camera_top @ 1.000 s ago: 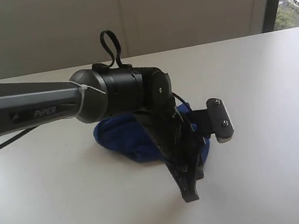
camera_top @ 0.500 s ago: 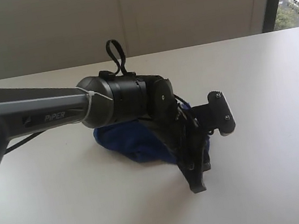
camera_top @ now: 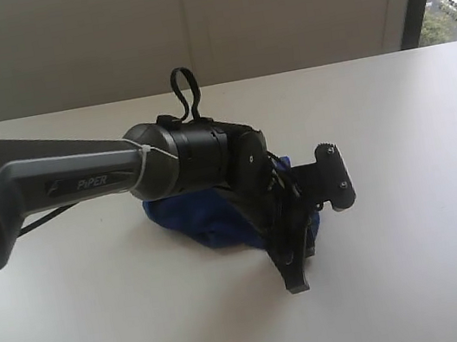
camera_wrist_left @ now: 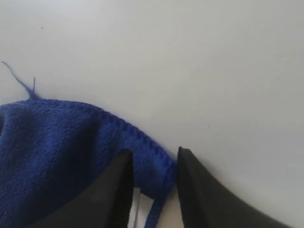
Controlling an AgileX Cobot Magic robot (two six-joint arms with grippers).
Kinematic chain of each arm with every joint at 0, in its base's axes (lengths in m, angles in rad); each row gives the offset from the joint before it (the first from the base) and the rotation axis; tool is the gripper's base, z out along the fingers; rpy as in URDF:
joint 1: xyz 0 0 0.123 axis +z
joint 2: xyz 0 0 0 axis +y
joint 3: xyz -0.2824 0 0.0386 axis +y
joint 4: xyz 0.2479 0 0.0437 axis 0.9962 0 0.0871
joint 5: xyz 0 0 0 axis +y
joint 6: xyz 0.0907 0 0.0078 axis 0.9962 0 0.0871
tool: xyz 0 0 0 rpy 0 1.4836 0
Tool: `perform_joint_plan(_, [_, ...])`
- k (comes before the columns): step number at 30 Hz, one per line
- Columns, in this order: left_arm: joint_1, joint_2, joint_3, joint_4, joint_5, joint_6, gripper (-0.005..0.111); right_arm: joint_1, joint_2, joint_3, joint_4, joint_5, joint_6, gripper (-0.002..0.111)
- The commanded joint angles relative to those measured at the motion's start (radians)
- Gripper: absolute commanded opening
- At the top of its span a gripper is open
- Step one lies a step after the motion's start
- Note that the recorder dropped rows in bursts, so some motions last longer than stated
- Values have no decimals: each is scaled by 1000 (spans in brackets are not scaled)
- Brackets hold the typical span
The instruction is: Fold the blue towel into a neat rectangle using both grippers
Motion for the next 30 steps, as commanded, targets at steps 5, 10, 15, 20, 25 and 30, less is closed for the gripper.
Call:
perform_joint_plan(5, [-5,-2,-5,2,13,-58,0,-6,-7,7,0,-5,4,0])
perform_joint_plan(10, [-5,-71,-5,9,13,-58,0,-6,-7,7,0,-5,4,0])
perform_joint_plan(15, [-5,-241,-5,62,32,-58,0,-6,-7,7,0,-5,4,0])
perform_joint_plan(20, [-2,-428,-5,275,86,-196,0,-6,-7,7,0,-5,4,0])
perform_joint_plan(25, [15,-570,-5,547,249,-412,0,-6,-7,7,0,-5,4,0])
perform_joint_plan(30, [43,-664,-5,693,417,-531,0,-6,-7,7,0,-5,4,0])
